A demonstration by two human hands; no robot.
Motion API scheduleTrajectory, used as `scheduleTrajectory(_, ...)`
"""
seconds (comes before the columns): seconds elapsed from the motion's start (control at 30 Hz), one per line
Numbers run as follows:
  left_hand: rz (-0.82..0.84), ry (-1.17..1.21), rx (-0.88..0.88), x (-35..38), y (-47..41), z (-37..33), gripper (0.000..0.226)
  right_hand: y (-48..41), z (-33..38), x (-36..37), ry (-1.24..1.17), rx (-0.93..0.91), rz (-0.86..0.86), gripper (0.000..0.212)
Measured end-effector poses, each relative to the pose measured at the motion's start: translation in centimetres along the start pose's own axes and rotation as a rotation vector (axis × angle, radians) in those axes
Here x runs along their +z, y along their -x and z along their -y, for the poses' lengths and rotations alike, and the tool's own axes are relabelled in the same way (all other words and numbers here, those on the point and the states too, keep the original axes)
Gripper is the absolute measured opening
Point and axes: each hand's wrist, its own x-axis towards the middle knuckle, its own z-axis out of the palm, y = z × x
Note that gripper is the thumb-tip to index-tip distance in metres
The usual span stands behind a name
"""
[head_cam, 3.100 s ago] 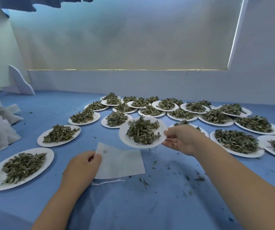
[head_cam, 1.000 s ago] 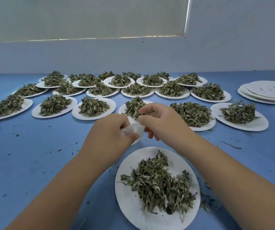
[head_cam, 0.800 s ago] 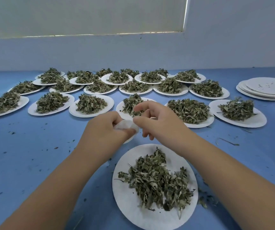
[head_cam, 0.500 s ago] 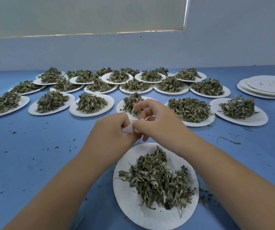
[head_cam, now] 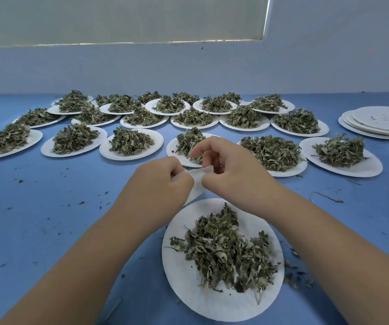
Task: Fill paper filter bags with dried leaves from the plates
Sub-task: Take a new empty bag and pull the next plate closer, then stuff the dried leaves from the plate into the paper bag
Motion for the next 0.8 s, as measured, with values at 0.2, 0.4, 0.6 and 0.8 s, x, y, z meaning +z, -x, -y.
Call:
scheduleTrajectory(0.2,0.08,0.002,-0.083,-0.3,0.0,0.1,0.027,0.3,0.2,-0.4,0.034,-0.092,0.102,0.038)
scheduleTrajectory(0.4,-0.1,-0.023,0.017,-0.5,0.2,0.1,0.027,0.1,0.3,-0.3,0.148,-0.064,-0.094,0.026)
scheduleTrajectory(0.6,-0.21,0.044,0.12,0.1,0.6,-0.4,0.031,0.5,0.9,0.7,-0.12,0.075,-0.118,0.026)
scheduleTrajectory(0.8,-0.11,0.056,0.201,-0.1,0.6,-0.5,0.027,0.3,0.9,0.8,-0.376,0.196,-0.078,0.021)
